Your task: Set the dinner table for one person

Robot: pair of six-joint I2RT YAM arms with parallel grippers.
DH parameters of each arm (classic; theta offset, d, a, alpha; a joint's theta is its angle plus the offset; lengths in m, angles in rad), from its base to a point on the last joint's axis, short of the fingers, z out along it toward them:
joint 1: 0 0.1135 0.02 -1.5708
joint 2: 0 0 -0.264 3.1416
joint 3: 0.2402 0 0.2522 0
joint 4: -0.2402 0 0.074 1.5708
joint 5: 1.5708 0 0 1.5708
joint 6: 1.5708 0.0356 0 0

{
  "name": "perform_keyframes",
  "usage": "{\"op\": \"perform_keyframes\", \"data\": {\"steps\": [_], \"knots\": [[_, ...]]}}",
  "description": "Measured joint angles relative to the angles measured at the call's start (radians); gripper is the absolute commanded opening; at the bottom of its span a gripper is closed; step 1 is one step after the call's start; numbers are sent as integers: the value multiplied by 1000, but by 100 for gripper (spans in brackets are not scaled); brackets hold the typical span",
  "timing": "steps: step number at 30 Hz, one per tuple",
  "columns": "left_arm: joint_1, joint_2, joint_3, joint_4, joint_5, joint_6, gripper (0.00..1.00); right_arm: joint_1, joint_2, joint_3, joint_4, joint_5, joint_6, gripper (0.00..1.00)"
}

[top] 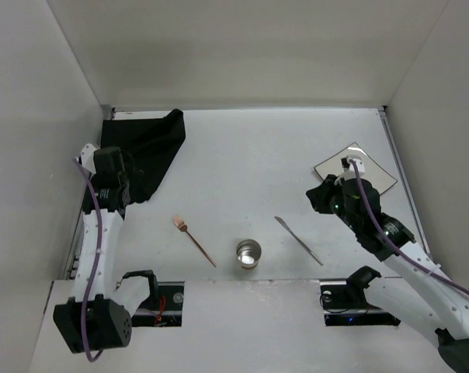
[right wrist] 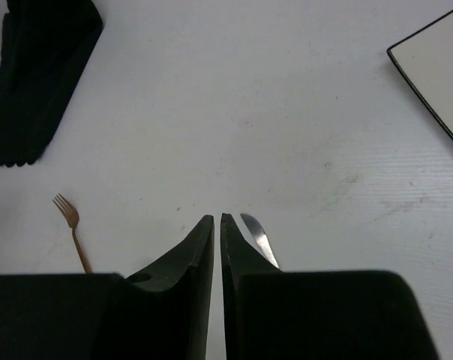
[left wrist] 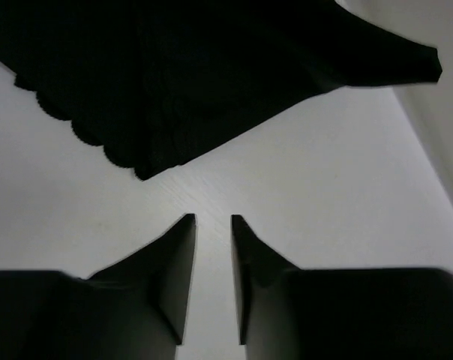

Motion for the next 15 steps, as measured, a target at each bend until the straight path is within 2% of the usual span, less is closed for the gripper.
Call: {"op": "perform_keyframes", "data": {"steps": [2,4,7,9,15], "knots": [[41,71,8,46,28,-10,16,14,18,2,-3,-7,1,16],[77,148,25,89,52,-27,23,35,35,2,-4,-10,1,18],[138,270,70,151,82,-55,47,66,53,2,-4,-13,1,20],[172,344,106,192,101,-77,56,88,61,2,-4,-14,1,22],[238,587,245,291,163,-114,63,134,79,2,-15,-16,1,28]]}}
